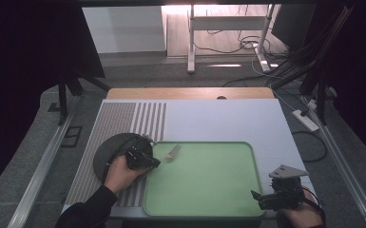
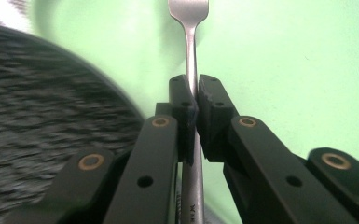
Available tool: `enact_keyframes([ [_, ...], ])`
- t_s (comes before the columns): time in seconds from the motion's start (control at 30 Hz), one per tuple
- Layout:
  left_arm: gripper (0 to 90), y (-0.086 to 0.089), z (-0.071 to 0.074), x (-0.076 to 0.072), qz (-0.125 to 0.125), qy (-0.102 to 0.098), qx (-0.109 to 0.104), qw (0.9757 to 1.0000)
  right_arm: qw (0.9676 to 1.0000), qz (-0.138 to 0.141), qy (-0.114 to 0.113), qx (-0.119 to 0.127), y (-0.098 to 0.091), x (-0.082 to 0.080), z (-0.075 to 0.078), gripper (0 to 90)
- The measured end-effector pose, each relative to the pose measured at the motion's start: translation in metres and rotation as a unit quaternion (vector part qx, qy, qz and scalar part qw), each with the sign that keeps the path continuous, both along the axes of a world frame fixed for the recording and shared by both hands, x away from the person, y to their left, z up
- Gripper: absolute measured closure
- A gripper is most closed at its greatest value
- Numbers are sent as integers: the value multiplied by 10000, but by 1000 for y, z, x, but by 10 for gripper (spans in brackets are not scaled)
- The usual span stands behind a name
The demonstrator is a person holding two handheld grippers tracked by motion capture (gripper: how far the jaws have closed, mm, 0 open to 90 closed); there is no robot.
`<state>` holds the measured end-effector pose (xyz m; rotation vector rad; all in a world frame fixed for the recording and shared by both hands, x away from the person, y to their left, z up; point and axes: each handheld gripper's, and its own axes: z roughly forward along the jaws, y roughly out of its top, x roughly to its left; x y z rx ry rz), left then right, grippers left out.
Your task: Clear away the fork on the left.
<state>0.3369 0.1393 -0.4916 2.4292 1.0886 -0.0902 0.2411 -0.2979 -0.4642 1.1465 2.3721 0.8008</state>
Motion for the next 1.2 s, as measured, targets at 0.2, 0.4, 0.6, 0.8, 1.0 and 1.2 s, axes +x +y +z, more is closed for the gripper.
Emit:
enact_keyframes([
  [0.2, 843, -19, -5, -9, -140, 66, -24, 9999, 10000, 2, 11, -5, 0, 0, 0, 0],
  [0.4, 843, -40, -12, -17, -245, 115, -23, 9996, 10000, 21, 9, -36, 1, 0, 0, 0],
  [0.6, 834, -52, -17, -24, -442, 123, 57, 9989, 10000, 30, 14, -36, 1, 0, 0, 0],
  [0.8, 880, -60, -5, -26, -621, -426, 19, 9972, 10000, 44, 26, -49, 1, 1, -1, 0],
  [1.0, 885, -85, -12, -22, -943, -349, 130, 9948, 9999, 71, 44, -62, 1, 1, -1, 0],
  [1.2, 885, -78, -16, -16, -852, -363, 286, 9953, 10000, 72, 36, -40, 1, 1, -1, 0],
])
